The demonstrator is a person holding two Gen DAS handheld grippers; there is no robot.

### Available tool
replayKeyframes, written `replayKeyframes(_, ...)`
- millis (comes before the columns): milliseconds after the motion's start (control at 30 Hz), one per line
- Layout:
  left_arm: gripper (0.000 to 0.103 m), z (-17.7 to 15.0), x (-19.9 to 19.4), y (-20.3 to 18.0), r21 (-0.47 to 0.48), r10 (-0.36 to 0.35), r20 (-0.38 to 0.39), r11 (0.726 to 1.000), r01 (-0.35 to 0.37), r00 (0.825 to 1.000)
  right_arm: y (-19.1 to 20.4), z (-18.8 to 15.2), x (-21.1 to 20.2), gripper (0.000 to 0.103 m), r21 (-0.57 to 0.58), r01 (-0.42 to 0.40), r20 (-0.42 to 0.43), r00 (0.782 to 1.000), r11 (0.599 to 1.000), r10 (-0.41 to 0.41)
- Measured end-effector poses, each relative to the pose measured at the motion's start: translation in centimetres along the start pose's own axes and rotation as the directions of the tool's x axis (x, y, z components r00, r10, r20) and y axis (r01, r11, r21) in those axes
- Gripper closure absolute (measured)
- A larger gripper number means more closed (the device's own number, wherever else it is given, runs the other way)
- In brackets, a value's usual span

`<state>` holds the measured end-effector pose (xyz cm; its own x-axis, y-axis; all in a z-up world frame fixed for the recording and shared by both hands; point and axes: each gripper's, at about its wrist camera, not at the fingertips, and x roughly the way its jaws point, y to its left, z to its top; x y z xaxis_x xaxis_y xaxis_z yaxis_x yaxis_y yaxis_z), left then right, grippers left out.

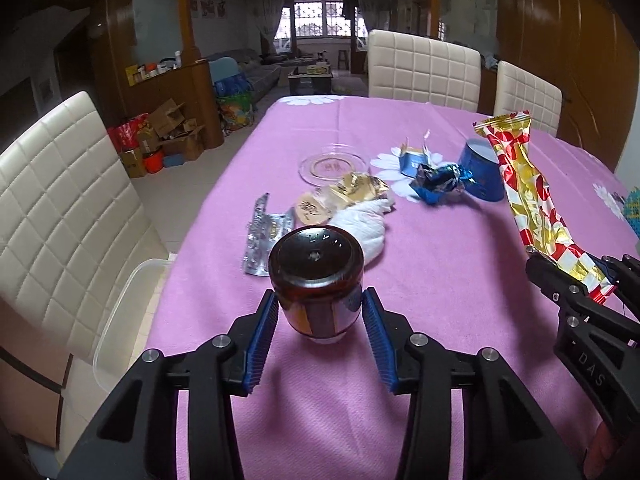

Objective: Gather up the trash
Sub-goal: 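Carry both items to the bin while the left tool drops the medicine bottle in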

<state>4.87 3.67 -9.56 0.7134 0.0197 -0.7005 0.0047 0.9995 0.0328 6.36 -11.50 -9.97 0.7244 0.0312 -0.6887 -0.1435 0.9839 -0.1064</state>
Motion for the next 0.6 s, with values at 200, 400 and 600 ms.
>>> replayKeyframes(200, 0.06, 0.1, -0.4, 1.2, -0.025, 0.02, 0.015, 1.0, -0.019, 1.0, 1.9, 0.6, -0.8, 0.067, -0.053, -0.014, 0.026, 1.0, 0.998, 0.016)
replayKeyframes(400, 0.06, 0.0, -0.4, 2.7, -0.057, 0.039, 0.014, 0.998, -0.038, 0.999, 3.9, 1.0, -1.2, 0.066, -0.105, -0.033, 0.038, 0.999, 0.994, 0.037)
replayKeyframes(600, 0.06, -0.2, -0.4, 4.4, -0.09, 0.06, 0.013, 0.994, -0.058, 0.998, 5.4, 1.6, -1.1, 0.066, -0.136, -0.053, 0.032, 0.998, 0.989, 0.058)
